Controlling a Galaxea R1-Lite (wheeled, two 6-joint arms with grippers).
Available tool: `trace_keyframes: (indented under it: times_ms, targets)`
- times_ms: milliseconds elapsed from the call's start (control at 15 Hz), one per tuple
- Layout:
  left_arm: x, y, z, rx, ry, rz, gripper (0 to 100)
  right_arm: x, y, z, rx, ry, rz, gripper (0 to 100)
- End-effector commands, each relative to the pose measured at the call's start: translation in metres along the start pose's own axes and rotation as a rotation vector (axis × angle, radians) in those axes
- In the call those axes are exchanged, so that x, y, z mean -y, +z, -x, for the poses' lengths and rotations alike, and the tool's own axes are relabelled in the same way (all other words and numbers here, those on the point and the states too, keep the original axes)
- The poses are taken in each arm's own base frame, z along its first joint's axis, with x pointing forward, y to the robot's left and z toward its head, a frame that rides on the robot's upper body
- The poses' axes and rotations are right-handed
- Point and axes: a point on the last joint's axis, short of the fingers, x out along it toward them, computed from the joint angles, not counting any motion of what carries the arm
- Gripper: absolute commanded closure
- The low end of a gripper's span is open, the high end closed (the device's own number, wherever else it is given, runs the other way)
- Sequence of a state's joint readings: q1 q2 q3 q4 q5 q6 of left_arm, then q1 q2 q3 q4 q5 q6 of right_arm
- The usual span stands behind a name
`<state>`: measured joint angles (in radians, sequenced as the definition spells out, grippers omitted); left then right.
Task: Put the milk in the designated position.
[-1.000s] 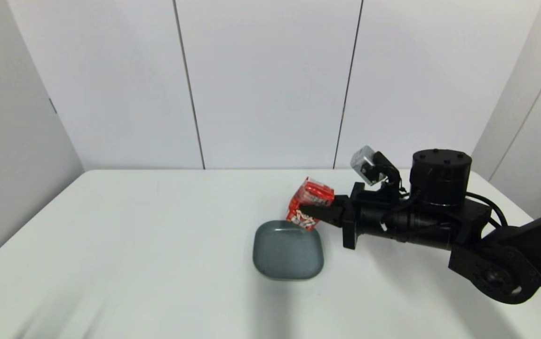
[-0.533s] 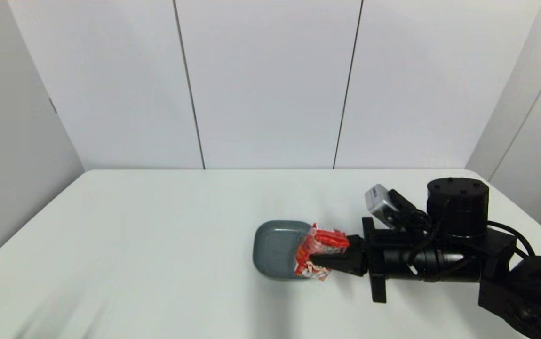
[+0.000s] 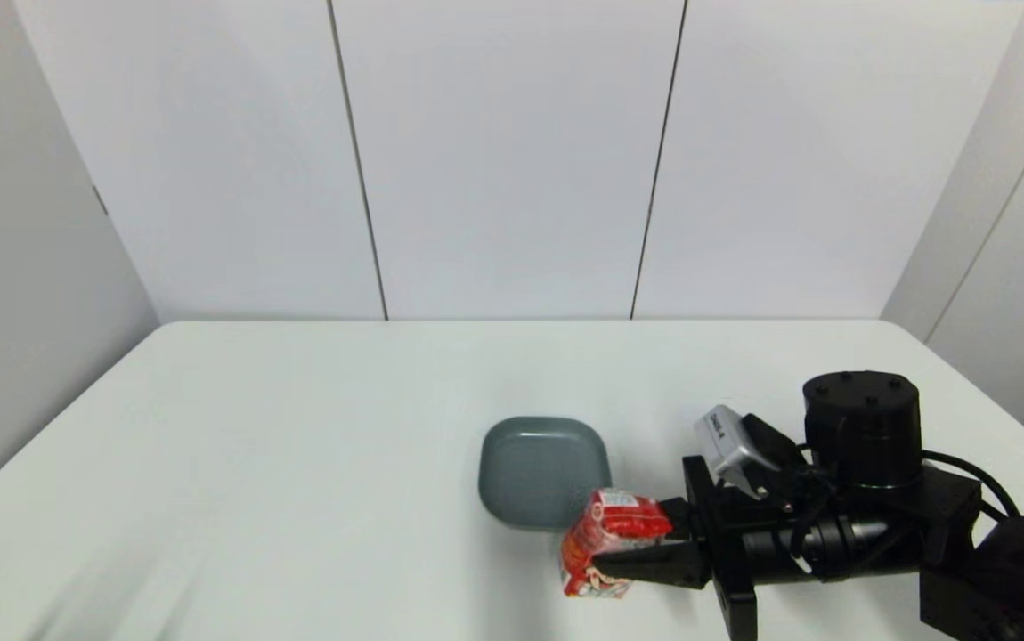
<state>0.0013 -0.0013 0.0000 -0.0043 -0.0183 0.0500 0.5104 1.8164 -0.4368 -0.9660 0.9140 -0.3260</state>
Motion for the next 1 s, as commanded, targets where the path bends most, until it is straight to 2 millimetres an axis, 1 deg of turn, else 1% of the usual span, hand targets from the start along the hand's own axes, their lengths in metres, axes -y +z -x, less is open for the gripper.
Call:
trace_keyframes:
  times_ms: [67,200,400,533,600,800,1000]
  targets:
    - [0.000,0.000,0.000,0.001,0.000,-0.001,0,-0.004,-0.010,-0.017,-0.024,0.058,0.013,100]
    - [0.000,0.000,0.000,0.001,0.000,-0.001,0,-0.006,-0.014,-0.023,-0.035,0.075,0.010,100]
    - [0.000,0.000,0.000,-0.001,0.000,-0.001,0,-0.001,-0.015,-0.028,-0.039,0.076,0.003,100]
    - [0.000,0.000,0.000,0.001,0.000,-0.001,0,0.003,-0.016,-0.030,-0.054,0.038,0.000,100]
    - [0.000,-0.001,0.000,-0.004,0.000,-0.001,0,0.005,-0.015,-0.032,-0.064,0.003,-0.003,0]
    - [0.000,0.000,0.000,0.001,0.000,-0.001,0,0.013,-0.010,-0.035,-0.050,-0.023,-0.013,0]
    - [0.000,0.000,0.000,-0.001,0.000,-0.001,0,0.014,-0.010,-0.034,-0.049,-0.026,-0.013,0]
